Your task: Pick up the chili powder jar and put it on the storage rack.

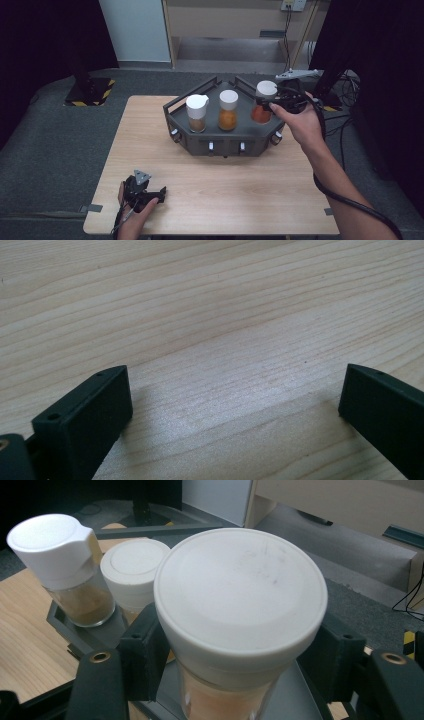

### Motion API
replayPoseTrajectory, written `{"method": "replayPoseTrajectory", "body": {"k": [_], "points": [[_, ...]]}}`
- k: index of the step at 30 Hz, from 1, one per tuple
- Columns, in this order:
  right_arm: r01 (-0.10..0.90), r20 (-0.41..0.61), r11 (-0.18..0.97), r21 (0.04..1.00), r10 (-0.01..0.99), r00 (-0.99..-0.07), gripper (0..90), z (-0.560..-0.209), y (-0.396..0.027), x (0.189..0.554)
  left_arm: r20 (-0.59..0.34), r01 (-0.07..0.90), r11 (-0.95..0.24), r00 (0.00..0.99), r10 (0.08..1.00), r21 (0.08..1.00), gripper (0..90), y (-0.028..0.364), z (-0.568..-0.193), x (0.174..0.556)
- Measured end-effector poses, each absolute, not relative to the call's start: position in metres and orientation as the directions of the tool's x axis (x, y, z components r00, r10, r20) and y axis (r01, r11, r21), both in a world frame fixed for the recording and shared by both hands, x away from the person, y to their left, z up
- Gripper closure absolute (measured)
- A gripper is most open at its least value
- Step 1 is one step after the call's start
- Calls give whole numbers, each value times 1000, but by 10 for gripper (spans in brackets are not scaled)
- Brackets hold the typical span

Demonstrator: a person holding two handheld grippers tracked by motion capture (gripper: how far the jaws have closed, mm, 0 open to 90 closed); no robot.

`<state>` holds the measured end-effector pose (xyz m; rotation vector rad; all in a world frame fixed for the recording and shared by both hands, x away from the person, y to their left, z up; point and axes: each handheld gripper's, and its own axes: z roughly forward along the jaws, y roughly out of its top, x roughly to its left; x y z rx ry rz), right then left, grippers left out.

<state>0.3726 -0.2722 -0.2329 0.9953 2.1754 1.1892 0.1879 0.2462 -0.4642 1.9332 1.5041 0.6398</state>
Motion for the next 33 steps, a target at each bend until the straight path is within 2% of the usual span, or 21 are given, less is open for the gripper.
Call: {"method": "replayPoseTrajectory", "body": {"k": [33], "points": [[438, -31, 373, 818, 789, -614, 343, -272, -256, 402, 12, 681, -180, 244, 970, 709, 0, 247, -464, 188]]}}
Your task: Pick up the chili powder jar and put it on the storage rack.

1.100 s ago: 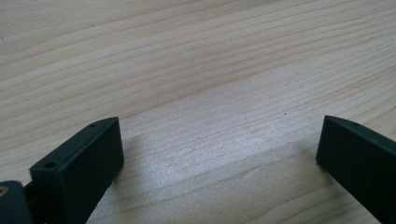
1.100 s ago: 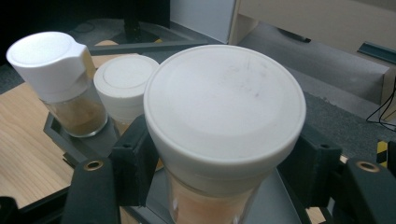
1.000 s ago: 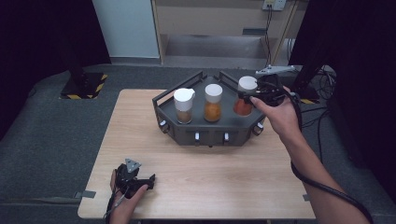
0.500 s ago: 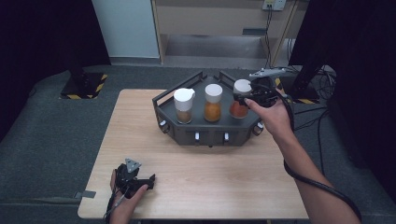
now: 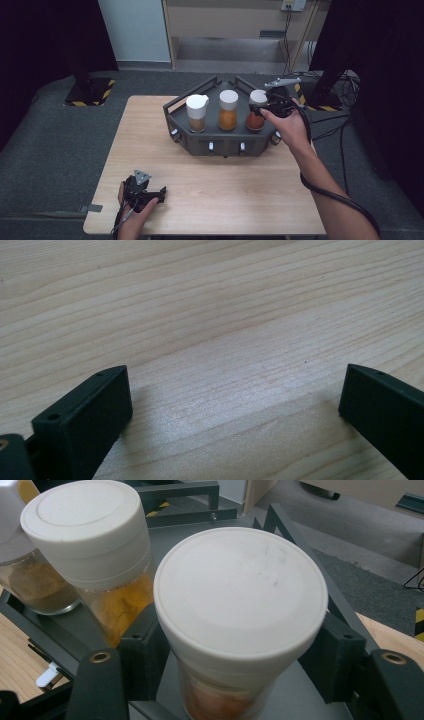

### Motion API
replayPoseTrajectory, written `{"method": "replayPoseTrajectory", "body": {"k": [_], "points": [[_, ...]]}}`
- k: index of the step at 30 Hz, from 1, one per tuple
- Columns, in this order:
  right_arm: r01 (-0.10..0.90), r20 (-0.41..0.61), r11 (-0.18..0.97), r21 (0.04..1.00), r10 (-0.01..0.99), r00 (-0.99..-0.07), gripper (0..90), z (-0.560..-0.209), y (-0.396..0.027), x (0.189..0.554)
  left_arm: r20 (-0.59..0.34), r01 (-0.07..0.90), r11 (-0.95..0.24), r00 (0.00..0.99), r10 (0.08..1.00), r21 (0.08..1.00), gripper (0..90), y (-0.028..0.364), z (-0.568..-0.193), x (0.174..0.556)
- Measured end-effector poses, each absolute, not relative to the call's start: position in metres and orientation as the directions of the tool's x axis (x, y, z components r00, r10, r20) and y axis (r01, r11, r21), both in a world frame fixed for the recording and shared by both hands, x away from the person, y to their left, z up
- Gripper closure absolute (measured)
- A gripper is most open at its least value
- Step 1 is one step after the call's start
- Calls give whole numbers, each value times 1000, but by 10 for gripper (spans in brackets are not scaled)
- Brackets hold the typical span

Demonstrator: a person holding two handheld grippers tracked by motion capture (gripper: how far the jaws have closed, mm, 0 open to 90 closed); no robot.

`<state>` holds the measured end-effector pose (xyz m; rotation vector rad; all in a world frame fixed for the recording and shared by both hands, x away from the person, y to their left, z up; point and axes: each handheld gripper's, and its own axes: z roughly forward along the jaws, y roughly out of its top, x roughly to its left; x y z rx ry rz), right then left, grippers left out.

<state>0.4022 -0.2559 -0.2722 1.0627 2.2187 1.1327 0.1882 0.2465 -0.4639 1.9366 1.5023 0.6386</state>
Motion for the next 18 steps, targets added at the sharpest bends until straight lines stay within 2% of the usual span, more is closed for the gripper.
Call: {"method": "replayPoseTrajectory", "body": {"k": [18], "points": [[453, -18, 365, 813, 794, -608, 343, -277, -253, 406, 12, 681, -180, 244, 970, 710, 0, 247, -464, 188]]}}
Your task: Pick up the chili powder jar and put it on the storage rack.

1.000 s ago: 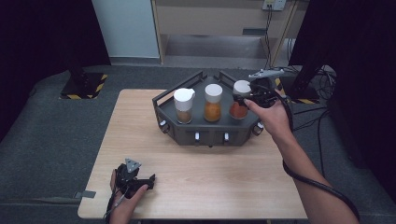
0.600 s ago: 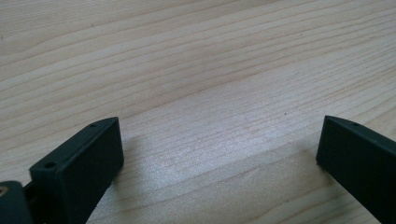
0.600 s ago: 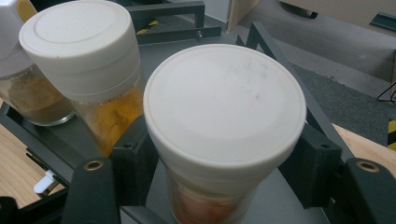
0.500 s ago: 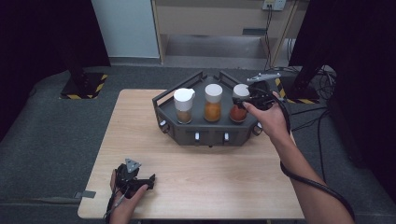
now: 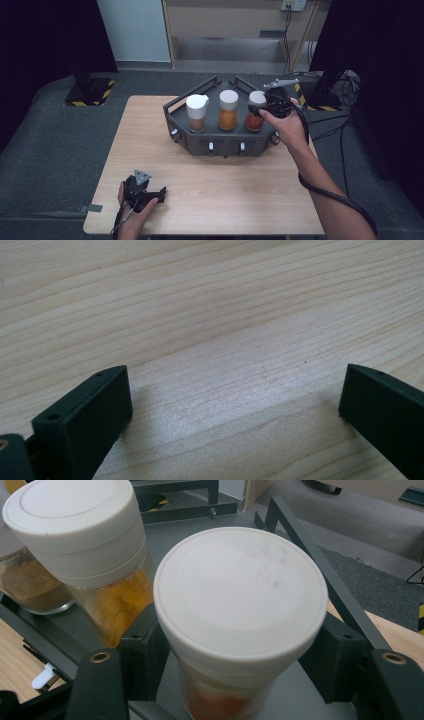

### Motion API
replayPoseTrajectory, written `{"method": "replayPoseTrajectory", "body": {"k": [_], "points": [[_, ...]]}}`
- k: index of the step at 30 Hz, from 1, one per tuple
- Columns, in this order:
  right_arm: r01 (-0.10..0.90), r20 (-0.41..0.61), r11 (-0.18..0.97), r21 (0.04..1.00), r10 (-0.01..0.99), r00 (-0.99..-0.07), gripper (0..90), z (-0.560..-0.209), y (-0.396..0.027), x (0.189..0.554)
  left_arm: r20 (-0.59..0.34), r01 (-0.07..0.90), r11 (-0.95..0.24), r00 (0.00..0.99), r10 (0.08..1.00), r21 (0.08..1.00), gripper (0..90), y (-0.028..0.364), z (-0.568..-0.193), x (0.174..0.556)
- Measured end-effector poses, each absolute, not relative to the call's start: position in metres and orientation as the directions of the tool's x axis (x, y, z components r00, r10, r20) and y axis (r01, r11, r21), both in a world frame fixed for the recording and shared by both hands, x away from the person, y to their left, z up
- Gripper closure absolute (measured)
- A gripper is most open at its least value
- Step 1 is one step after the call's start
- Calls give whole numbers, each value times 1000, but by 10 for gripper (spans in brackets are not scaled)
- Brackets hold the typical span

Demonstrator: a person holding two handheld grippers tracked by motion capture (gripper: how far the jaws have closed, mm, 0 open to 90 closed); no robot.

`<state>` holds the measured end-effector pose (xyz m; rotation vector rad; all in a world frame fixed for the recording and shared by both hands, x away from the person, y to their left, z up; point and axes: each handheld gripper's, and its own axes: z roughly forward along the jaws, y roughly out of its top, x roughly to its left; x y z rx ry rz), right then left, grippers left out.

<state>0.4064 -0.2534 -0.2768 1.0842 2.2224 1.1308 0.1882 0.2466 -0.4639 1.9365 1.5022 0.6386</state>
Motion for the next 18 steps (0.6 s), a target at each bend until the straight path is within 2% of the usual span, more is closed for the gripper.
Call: {"method": "replayPoseTrajectory", "body": {"k": [18], "points": [[465, 32, 321, 825, 795, -606, 337, -284, -265, 407, 12, 681, -180, 244, 970, 709, 0, 247, -464, 188]]}}
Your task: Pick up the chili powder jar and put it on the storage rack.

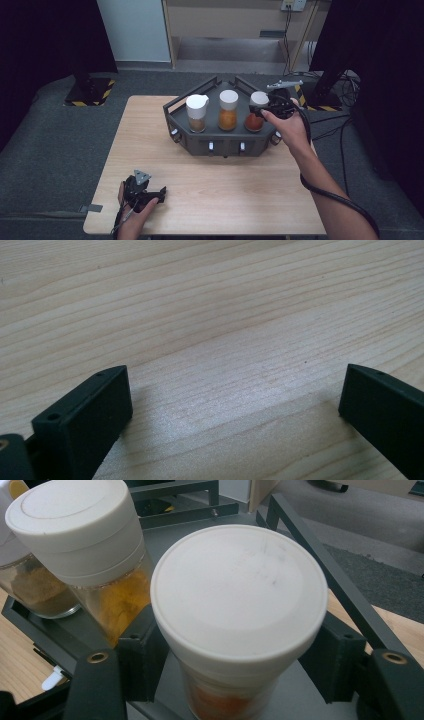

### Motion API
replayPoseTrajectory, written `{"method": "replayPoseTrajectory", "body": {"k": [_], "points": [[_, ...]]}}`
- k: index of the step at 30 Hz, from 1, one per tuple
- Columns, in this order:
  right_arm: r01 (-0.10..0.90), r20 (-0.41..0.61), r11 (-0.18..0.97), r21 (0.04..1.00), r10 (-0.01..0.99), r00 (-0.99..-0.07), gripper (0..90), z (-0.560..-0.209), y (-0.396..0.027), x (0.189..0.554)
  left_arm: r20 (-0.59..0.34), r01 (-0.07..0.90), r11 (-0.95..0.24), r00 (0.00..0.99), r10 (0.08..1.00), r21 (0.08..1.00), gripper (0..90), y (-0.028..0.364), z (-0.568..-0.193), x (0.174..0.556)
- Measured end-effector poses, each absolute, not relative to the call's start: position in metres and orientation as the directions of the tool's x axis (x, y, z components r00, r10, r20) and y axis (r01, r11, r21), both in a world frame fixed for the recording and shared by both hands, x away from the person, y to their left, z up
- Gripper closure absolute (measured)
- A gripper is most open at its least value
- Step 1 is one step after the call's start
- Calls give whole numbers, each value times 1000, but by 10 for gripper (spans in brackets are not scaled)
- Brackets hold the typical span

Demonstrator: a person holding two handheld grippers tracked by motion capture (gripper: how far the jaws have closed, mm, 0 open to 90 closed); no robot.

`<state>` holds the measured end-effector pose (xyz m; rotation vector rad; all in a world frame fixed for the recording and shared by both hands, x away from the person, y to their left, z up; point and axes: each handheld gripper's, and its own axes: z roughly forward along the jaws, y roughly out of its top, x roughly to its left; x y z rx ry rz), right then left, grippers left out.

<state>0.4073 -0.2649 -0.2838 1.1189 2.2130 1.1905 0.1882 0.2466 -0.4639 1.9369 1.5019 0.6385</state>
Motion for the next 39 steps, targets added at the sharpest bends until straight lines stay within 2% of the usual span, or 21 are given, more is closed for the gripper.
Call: {"method": "replayPoseTrajectory", "body": {"k": [6, 12, 16, 30, 39], "points": [[464, 26, 328, 823, 795, -607, 311, -285, -263, 408, 12, 681, -180, 244, 970, 710, 0, 247, -464, 188], [461, 5, 347, 816, 794, -607, 137, -286, -259, 405, 12, 681, -180, 244, 970, 709, 0, 247, -464, 188], [450, -11, 354, 820, 795, -606, 91, -285, -259, 398, 12, 681, -180, 244, 970, 709, 0, 247, -464, 188], [423, -31, 358, 832, 792, -610, 58, -281, -270, 371, 12, 681, -180, 244, 970, 709, 0, 247, -464, 188], [405, -41, 357, 842, 791, -611, 56, -289, -289, 341, 13, 681, -181, 244, 970, 709, 0, 247, -464, 188]]}}
